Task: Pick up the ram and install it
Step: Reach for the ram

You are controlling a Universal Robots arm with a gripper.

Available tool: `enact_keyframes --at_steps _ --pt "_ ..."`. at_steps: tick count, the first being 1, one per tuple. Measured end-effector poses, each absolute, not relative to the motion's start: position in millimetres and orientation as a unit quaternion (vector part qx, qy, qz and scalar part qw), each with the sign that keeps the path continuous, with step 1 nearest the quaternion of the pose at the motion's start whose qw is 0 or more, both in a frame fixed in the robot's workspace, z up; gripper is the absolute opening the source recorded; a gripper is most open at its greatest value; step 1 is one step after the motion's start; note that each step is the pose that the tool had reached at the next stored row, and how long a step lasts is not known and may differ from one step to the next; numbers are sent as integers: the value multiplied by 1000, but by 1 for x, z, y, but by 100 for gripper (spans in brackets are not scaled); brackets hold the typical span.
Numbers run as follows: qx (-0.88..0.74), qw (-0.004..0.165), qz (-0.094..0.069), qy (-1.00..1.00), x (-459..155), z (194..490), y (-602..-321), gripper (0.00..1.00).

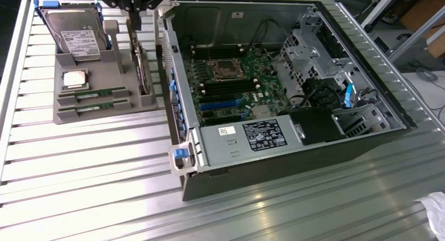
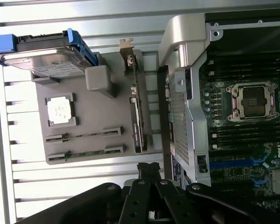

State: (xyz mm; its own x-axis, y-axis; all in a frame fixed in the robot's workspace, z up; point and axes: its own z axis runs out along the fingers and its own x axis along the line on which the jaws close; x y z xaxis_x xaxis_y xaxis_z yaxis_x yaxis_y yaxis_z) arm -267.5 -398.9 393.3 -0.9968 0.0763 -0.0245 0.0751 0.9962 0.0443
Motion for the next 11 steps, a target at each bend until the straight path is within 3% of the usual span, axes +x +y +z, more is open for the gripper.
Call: enact_keyframes --at_steps 11 --pt "38 13 22 999 -273 393 -399 11"
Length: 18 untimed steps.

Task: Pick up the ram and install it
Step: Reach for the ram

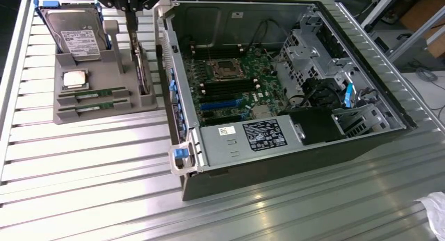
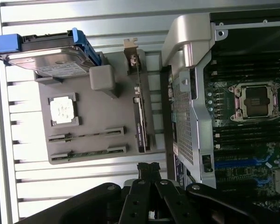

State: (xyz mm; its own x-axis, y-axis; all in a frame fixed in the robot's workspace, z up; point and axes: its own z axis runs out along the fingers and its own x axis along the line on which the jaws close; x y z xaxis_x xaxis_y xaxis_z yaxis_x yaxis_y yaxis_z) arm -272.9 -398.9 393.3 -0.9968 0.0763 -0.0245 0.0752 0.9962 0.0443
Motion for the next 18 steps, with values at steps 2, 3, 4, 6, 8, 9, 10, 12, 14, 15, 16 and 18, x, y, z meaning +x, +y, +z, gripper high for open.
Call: enact_keyframes --at_steps 2,3,4,6,8,9,10,12,14,15,16,18 --pt "38 13 22 999 -274 393 -399 11" --pt "38 13 22 999 -275 393 -399 11" --pt "38 13 22 999 -276 393 -399 11" --pt "38 13 22 999 -276 393 -399 11" --pt "38 13 22 999 -278 393 -399 11" --pt "38 13 22 999 -278 393 -399 11" --pt "38 13 22 999 -279 393 -399 11" --pt "38 13 22 999 -282 393 -399 11" --pt "38 13 22 999 -284 393 -399 11" --pt "38 13 22 999 -285 393 -399 11" --pt "38 13 22 999 -286 393 -399 11" --pt "38 13 22 999 -288 393 -399 11"
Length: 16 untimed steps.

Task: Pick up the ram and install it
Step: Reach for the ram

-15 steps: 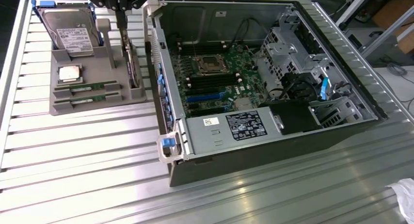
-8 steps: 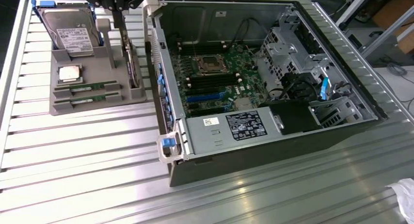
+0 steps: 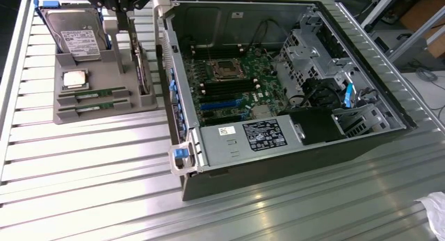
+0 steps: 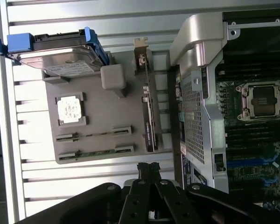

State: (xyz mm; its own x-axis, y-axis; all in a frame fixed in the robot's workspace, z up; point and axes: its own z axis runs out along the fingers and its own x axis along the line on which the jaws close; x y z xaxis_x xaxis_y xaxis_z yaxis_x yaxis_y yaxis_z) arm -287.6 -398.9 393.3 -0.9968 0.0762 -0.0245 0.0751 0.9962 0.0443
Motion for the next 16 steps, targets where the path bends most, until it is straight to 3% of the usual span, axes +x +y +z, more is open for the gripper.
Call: enact_keyframes --at_steps 16 --pt "38 13 22 999 -313 393 -399 11"
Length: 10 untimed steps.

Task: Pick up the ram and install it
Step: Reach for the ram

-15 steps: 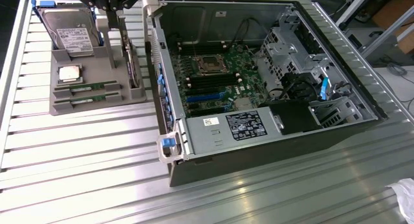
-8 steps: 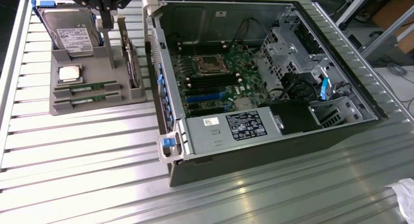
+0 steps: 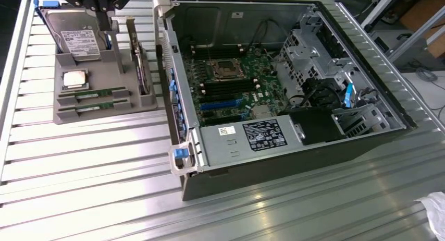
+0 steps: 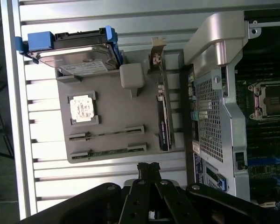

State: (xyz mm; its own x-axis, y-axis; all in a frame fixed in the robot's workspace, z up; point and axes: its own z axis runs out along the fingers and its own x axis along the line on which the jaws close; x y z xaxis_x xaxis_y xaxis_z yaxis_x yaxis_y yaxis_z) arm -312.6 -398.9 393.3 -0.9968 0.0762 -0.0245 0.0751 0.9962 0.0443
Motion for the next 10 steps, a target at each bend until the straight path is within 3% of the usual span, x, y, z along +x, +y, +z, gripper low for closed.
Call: enact_keyframes --at_steps 10 --pt "38 13 22 999 -329 393 -399 11"
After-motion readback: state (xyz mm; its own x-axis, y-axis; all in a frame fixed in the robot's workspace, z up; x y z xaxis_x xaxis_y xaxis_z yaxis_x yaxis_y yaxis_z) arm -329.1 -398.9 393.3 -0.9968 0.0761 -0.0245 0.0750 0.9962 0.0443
